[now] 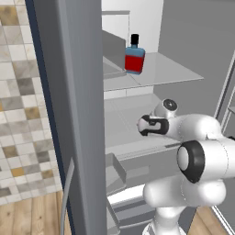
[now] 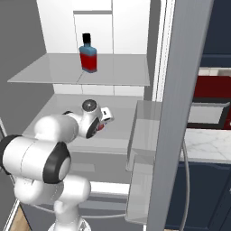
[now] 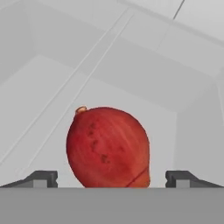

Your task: Place the liquor on the top shelf of the fridge to keep it out of children's reach, and place the onion and pear on lower shelves for easy access.

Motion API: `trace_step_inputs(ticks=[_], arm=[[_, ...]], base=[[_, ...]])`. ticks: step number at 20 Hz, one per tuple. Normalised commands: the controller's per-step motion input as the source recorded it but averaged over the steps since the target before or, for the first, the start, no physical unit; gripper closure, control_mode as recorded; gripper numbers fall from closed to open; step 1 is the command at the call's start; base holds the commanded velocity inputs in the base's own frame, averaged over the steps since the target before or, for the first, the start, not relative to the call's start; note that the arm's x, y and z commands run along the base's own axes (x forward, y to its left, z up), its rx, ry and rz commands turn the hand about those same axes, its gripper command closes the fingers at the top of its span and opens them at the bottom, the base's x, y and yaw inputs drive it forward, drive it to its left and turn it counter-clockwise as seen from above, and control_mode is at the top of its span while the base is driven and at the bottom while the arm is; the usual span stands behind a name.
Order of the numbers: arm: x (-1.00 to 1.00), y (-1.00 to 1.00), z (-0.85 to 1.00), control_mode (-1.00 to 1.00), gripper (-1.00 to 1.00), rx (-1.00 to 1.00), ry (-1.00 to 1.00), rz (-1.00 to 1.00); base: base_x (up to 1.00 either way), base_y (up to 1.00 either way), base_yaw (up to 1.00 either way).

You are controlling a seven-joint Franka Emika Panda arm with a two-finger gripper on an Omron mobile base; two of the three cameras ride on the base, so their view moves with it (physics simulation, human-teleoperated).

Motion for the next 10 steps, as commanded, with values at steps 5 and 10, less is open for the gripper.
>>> trace_step_inputs(ticks=[5,10], arm=[[-0.67,0.0,0.25,-1.0,-1.0,0.0,0.0,0.0],[-0.89,0.03,0.23,-1.0,-1.0,-0.01,0.01,0.0]], base=[[0.0,0.0,0.0],[0.0,0.0,0.0]])
